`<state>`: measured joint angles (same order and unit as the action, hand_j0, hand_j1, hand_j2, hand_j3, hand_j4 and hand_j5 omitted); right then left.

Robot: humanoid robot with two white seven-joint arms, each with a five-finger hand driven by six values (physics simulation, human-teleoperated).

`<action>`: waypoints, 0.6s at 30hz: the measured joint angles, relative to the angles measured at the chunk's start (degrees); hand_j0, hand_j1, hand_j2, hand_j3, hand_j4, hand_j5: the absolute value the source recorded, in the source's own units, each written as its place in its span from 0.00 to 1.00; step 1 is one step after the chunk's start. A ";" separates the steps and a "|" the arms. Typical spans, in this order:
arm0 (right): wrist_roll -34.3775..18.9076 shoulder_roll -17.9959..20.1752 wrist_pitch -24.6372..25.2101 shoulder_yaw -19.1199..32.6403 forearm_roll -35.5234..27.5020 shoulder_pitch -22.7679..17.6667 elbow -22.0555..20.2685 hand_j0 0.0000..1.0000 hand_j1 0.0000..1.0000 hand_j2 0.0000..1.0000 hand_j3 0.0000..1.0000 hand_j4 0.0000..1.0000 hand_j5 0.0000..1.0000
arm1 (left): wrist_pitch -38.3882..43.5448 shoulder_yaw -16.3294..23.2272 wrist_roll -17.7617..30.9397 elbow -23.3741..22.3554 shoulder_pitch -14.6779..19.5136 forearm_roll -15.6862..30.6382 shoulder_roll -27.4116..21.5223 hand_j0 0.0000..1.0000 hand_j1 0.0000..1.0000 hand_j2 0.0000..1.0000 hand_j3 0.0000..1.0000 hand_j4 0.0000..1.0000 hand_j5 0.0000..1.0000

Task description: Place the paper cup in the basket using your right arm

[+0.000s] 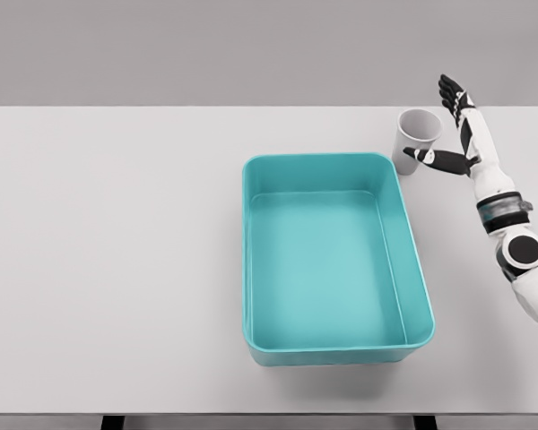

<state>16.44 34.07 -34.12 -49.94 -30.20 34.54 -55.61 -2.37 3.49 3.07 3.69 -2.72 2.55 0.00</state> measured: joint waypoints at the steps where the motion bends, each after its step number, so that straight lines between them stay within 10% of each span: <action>1: 0.00 -0.08 0.03 -0.10 0.03 0.00 0.31 1.00 1.00 1.00 1.00 1.00 1.00 | 0.00 -0.01 0.00 0.00 0.00 0.00 0.00 1.00 1.00 1.00 1.00 1.00 1.00; 18: -0.10 -3.13 0.06 -0.43 1.97 0.79 6.57 1.00 1.00 1.00 1.00 1.00 1.00 | 0.00 -0.01 0.00 0.00 0.00 0.00 0.00 1.00 1.00 1.00 1.00 1.00 1.00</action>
<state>16.34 30.94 -34.06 -50.37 -28.23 35.33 -49.04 -2.37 3.49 3.07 3.70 -2.72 2.55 0.00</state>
